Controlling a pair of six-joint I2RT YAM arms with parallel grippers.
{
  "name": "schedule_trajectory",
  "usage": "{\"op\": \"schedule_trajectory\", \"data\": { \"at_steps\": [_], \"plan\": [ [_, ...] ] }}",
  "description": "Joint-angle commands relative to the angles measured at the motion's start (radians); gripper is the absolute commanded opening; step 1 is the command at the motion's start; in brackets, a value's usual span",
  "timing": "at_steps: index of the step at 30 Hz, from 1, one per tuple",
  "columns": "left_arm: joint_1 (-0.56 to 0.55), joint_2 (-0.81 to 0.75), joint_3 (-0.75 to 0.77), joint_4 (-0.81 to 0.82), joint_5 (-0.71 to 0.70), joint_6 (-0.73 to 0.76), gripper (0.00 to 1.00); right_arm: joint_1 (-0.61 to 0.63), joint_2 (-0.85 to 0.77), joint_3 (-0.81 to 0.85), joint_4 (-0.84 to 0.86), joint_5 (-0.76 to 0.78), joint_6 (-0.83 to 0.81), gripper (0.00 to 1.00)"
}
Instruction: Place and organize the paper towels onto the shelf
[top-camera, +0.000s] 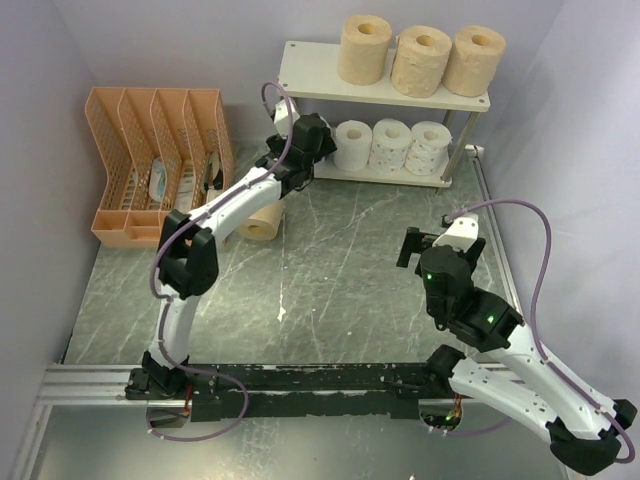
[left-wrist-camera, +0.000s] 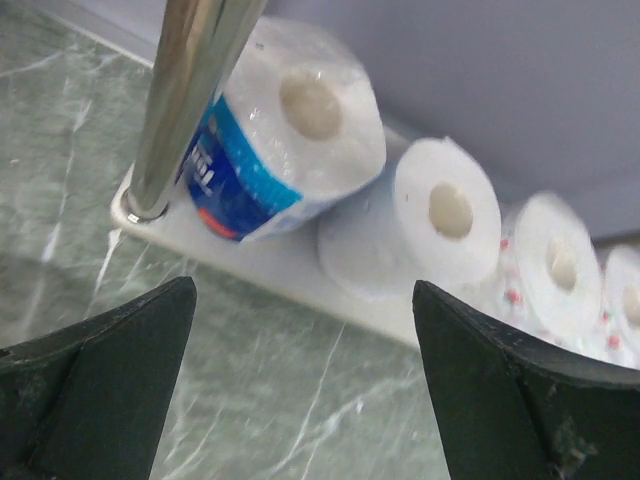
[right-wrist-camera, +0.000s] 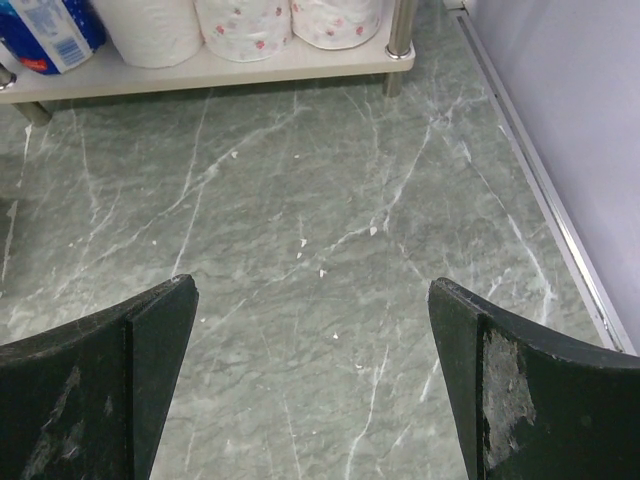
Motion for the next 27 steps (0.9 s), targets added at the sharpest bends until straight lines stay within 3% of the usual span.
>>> {"op": "schedule_trajectory", "data": {
  "at_steps": [1,5,8,11,14,16,19,23,27],
  "plan": [
    [-0.01,-0.213,-0.094,-0.031,0.112,0.15,1.0,0.003,-0.018,-0.008,0.016,0.005,0.001,1.0],
    [-0.009,-0.445,-0.334,-0.049,0.327,0.435,1.0,0.003,-0.039,-0.011,0.024,-0.005,-0.002,1.0],
    [-0.011,-0.647,-0.547,0.012,0.574,0.914,1.0,0.003,-0.054,-0.015,0.037,-0.026,-0.006,1.0],
    [-0.011,-0.793,-0.693,-0.071,0.666,1.271,0.98,0.002,-0.057,-0.016,0.038,-0.033,-0.006,1.0],
    [-0.011,-0.857,-0.821,-0.18,0.636,1.529,0.97,0.003,-0.055,-0.018,0.045,-0.042,-0.011,1.0],
    [0.006,-0.867,-0.881,-0.258,0.655,1.636,0.97,0.002,-0.05,-0.018,0.046,-0.048,-0.012,1.0],
    [0.022,-0.892,-0.939,-0.416,0.813,1.798,0.92,0.003,-0.042,-0.012,0.042,-0.036,-0.009,1.0],
    [0.026,-0.94,-1.012,-0.338,0.885,1.849,0.93,0.002,-0.062,-0.008,0.027,-0.018,0.015,1.0],
    [0.043,-0.859,-0.995,-0.302,0.886,1.879,0.91,0.003,-0.1,-0.012,0.025,-0.013,0.028,1.0]
  ]
}}
